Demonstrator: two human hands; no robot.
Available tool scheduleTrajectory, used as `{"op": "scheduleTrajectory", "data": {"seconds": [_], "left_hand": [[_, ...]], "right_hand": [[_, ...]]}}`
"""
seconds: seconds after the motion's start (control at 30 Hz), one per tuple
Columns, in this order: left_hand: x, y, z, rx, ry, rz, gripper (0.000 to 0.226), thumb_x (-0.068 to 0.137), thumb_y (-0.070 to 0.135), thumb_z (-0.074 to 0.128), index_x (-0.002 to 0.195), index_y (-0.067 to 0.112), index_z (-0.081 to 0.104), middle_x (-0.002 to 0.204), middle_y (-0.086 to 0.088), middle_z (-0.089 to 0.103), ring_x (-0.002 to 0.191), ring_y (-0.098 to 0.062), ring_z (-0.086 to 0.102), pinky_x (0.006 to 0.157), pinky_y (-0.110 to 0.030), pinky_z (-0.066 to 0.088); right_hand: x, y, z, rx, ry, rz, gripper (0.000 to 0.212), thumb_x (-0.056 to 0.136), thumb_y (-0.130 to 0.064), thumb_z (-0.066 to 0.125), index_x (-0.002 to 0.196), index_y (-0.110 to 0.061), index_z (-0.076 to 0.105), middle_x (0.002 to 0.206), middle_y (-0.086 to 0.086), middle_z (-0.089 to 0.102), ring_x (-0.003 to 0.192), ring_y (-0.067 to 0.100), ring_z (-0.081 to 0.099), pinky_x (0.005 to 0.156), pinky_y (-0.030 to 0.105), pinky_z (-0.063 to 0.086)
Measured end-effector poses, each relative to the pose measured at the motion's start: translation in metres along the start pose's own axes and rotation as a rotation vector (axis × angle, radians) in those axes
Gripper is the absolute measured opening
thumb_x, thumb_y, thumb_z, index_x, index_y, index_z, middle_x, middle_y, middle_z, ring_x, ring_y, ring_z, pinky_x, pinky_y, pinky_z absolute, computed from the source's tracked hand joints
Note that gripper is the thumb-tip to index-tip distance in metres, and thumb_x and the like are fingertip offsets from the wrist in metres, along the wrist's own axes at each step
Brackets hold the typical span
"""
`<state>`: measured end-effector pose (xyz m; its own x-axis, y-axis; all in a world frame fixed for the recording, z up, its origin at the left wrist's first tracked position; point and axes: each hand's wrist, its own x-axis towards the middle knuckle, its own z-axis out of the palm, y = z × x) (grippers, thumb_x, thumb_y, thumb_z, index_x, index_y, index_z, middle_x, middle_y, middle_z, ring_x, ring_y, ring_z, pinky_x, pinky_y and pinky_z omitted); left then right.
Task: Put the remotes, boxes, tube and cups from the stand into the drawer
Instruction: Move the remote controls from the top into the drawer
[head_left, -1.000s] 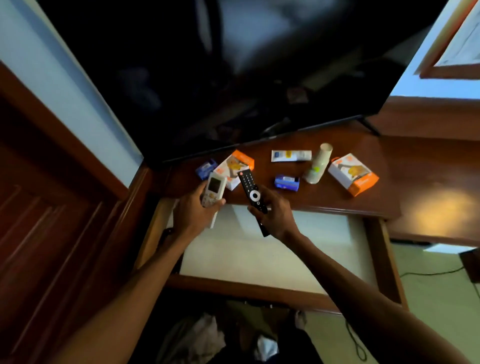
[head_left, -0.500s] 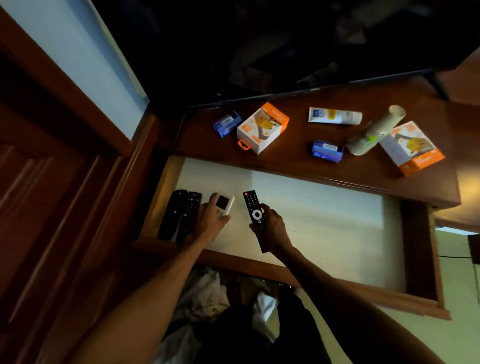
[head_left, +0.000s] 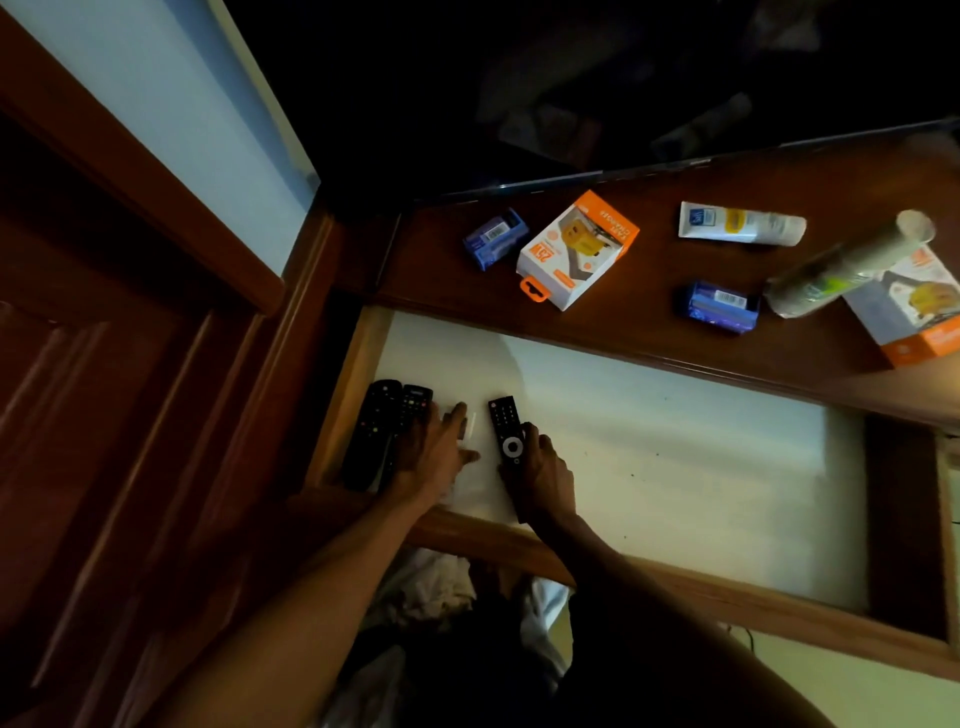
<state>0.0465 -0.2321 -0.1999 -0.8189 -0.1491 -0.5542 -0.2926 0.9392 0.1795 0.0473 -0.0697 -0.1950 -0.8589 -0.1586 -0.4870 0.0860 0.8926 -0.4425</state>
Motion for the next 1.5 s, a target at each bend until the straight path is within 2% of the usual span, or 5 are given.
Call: {"op": "scheduleTrajectory", "data": {"seconds": [0.33,0.63,0.9,1.33,1.5], "left_hand": [[0.003,-0.026,-0.021,0.212,0.038,0.144,0.078,0.079,0.061,0.064,0.145,0.031,0.037,0.144,-0.011,0.034,0.132,-0.033,0.03,0.106,-0.047,0.031],[-0.01,-0.047,-0.031,-0.005,0.184,0.138,0.055,0.091,0.045,0.06,0.14,0.025,0.047,0.133,-0.008,0.045,0.124,-0.03,0.039,0.1,-0.045,0.037],[-0.013,-0.053,-0.033,-0.085,0.192,0.128,0.047,0.095,0.043,0.054,0.136,0.021,0.051,0.133,-0.011,0.046,0.126,-0.032,0.04,0.1,-0.045,0.038],[-0.013,-0.012,-0.081,-0.239,0.339,0.255,0.034,0.097,0.034,0.052,0.126,0.018,0.059,0.112,-0.006,0.061,0.109,-0.025,0.052,0.08,-0.035,0.044],[-0.009,0.026,-0.117,-0.415,0.452,0.306,0.025,0.095,0.032,0.053,0.114,0.021,0.064,0.102,0.0,0.062,0.1,-0.02,0.056,0.077,-0.034,0.047]], "right_hand": [[0.003,-0.015,0.007,0.218,-0.057,-0.007,0.043,0.093,-0.018,0.057,0.134,-0.008,0.047,0.123,0.021,0.06,0.108,0.041,0.061,0.085,0.046,0.054],[0.003,-0.03,0.021,0.38,-0.09,0.067,0.053,0.089,-0.006,0.066,0.136,-0.016,0.045,0.099,0.018,0.072,0.069,0.031,0.071,0.061,0.043,0.062],[-0.004,-0.035,0.027,0.263,-0.055,0.008,0.063,0.091,0.001,0.053,0.147,-0.019,0.034,0.094,0.016,0.072,0.078,0.03,0.07,0.07,0.04,0.061],[-0.006,-0.038,0.01,0.044,-0.106,0.021,0.024,0.091,-0.012,0.059,0.114,-0.004,0.056,0.109,0.022,0.065,0.097,0.042,0.063,0.069,0.04,0.049],[-0.011,-0.03,-0.044,0.096,-0.117,0.04,0.043,0.088,-0.043,0.066,0.12,-0.015,0.063,0.102,0.012,0.073,0.096,0.032,0.067,0.076,0.037,0.054]]}}
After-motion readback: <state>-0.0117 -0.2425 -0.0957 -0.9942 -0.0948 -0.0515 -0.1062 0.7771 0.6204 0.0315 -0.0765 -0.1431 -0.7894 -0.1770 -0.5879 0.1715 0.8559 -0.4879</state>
